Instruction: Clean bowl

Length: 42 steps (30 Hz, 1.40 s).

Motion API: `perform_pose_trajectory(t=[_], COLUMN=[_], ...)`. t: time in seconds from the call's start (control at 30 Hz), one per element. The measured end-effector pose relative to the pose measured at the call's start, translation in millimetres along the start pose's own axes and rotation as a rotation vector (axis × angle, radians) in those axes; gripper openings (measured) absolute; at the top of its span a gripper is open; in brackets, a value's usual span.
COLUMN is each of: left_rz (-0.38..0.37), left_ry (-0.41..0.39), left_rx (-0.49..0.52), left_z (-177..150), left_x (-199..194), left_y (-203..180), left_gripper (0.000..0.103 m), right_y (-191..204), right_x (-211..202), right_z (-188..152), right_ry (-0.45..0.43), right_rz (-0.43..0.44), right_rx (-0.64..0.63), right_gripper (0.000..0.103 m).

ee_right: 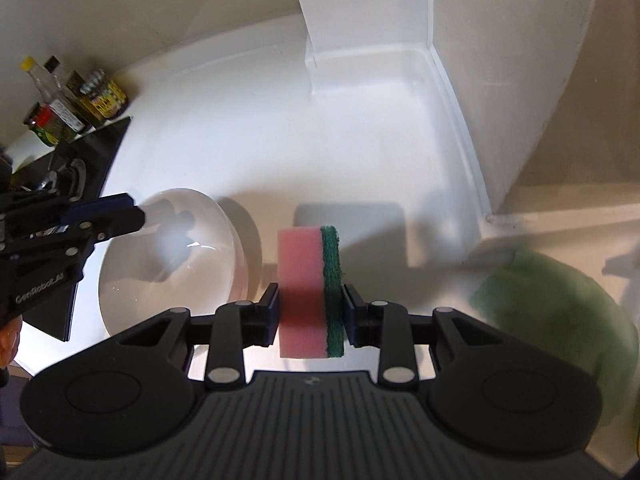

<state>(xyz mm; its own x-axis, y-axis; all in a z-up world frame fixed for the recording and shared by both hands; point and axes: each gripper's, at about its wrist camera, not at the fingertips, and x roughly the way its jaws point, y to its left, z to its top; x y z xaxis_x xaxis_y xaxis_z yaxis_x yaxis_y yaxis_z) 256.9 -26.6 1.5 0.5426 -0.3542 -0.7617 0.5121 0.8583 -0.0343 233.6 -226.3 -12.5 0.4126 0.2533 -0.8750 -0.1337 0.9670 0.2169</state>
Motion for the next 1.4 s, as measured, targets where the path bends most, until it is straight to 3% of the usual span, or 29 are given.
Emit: perform_pose_trajectory(t=[0.23,0.57,0.87,1.1,1.4], left_rz=[0.002,0.023,0.099,0.076,0.13], left_ry=[0.015,0.034,0.038,0.003,-0.096], left_rx=[0.017,-0.014,-0.047,-0.145,-0.143], left_z=[-2,-12,-19,-27,-39], left_x=[6,10,9,1,-23], left_y=[-9,-8,-7,-5,-12], left_gripper=[0.017,0.017,0.017,0.017,0.019], right_y=[9,18,27,26,25], right_x=[-15,-18,-33,-49,-84], right_z=[-6,-9,-14,-23,-49], right_ry=[-0.098,-0.132,-0.21,-0.298,-0.47], right_rz=[-0.012,-0.013,-0.041,-0.073,-0.119], right_rx=[-0.034,-0.058,-0.083,-0.083,0.001], right_gripper=[0.028,0.028,0.028,0.028,0.028])
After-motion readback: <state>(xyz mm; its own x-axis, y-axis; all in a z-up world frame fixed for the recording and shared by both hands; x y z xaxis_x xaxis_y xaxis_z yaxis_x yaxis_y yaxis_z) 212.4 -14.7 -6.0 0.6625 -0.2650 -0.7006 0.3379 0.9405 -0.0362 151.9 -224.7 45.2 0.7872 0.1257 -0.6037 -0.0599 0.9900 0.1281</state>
